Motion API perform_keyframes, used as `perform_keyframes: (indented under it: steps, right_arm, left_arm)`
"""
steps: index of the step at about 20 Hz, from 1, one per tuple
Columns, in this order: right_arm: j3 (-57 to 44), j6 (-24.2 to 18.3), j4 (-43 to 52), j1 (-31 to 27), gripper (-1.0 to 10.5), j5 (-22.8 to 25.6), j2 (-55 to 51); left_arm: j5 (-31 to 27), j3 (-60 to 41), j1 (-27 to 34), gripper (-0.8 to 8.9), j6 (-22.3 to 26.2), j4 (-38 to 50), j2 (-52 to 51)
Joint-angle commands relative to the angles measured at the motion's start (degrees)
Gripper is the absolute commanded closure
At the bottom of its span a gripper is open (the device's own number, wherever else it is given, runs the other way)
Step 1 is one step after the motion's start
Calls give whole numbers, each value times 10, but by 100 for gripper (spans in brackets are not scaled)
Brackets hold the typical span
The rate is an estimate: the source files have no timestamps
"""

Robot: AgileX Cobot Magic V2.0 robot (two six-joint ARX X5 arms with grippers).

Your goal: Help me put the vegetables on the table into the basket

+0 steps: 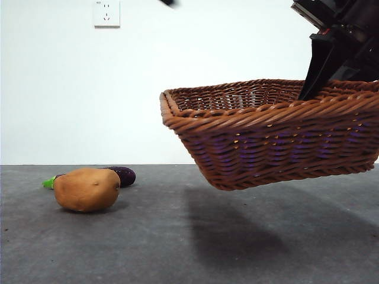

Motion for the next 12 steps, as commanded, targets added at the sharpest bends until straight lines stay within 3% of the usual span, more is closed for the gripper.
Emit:
perform_keyframes:
  steps: [1, 3, 6, 12]
  right_arm:
    - [23, -4, 9, 0, 955, -20, -10]
    - [50, -13, -4, -1, 955, -25, -12]
    - [111, -53, -60, -5, 955, -24, -12]
    - [198, -96, -131, -50, 955, -26, -12]
  left_arm:
    - [-2, -2, 74, 274, 66, -55, -36]
    - [-1, -3, 148, 275, 93, -107, -44]
    - [50, -23, 210, 274, 101, -89, -35]
    - [37, -118, 227, 274, 148, -14, 29]
